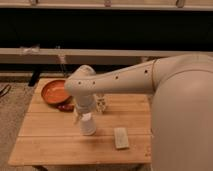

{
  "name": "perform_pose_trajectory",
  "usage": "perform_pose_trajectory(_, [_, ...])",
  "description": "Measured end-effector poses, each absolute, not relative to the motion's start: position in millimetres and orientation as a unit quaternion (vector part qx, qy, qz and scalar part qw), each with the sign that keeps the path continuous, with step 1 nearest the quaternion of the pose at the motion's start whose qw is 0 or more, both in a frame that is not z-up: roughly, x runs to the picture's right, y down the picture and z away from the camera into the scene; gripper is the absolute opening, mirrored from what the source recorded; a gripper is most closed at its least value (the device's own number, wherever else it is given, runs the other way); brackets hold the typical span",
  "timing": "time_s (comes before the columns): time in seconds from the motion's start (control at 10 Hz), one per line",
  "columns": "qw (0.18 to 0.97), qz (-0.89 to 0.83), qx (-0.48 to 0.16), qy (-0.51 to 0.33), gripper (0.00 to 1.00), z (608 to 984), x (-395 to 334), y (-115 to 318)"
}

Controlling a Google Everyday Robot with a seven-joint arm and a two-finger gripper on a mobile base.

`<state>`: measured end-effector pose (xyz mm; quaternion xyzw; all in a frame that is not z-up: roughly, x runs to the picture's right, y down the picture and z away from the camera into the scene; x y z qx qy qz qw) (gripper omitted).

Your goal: Place the ceramic cup over the eraser

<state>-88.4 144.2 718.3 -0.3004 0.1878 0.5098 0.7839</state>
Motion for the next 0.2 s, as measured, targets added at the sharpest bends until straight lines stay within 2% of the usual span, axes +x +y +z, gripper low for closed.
perform_pose_trajectory(0.2, [0.785,0.508,-0.301,0.187,0.8,718.0,-91.0,144.8])
